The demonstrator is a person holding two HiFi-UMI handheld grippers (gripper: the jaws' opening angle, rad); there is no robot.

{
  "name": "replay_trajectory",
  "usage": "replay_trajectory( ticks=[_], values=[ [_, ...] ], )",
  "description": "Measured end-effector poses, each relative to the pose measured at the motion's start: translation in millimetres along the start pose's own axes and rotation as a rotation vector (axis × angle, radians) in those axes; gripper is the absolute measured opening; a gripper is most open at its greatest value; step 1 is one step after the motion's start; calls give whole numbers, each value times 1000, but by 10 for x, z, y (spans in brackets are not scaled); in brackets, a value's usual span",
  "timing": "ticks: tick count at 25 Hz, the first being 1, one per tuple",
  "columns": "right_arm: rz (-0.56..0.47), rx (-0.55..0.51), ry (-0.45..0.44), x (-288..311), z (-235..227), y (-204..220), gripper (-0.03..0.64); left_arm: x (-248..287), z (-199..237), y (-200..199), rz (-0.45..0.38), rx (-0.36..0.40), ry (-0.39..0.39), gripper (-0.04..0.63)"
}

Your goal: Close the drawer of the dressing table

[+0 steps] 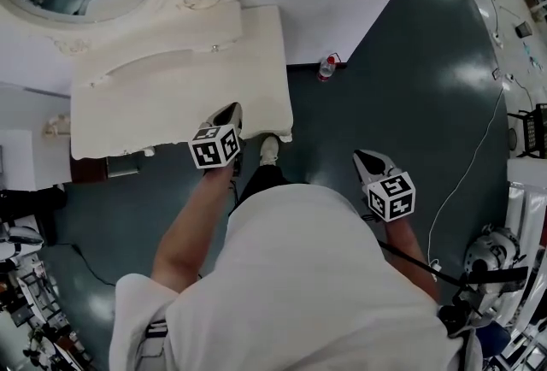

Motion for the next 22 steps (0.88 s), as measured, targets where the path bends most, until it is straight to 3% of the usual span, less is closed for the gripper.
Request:
replay_trajectory(
  ticks=[7,15,22],
  values=[
    [10,-25,-69,-258,145,256,0,-680,-667,281,10,-34,106,2],
    [9,-45,-127,-455,321,486,0,-1247,-1381,653,72,121,259,2],
    [-17,-63,-149,-563,433,537,0,-1449,-1681,818,89,133,323,2]
  ],
)
Point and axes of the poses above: the fingertips, and each gripper's own axes: x forward along the fingers, z to its left, y out of its underside, the point moved 4 cm from there along -x, backward along the fingers, and after that the axes turned 14 degrees about -z, right-handed, at the moved point
